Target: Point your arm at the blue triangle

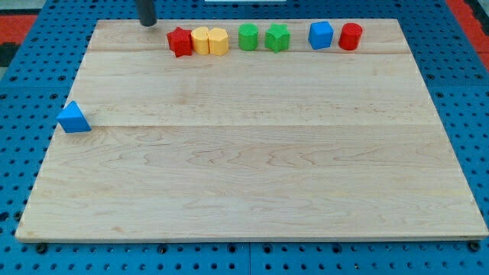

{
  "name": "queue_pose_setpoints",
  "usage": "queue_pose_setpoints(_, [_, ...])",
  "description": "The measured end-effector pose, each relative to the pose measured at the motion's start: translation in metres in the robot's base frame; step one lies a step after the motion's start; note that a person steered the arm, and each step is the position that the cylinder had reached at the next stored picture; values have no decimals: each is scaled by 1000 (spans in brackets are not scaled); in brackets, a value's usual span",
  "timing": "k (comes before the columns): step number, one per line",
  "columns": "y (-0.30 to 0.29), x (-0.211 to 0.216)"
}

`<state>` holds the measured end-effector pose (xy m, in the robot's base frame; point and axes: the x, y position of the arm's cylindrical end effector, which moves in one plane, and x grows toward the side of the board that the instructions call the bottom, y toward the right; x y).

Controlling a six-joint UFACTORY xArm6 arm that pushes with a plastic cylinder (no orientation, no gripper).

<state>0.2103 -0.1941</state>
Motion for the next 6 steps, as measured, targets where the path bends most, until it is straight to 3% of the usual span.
queue_pose_setpoints(2, [93,241])
queue_pose_setpoints(3, [26,276])
queue_pose_setpoints(4, [-23,271])
queue_pose_setpoints(6, [-63,217])
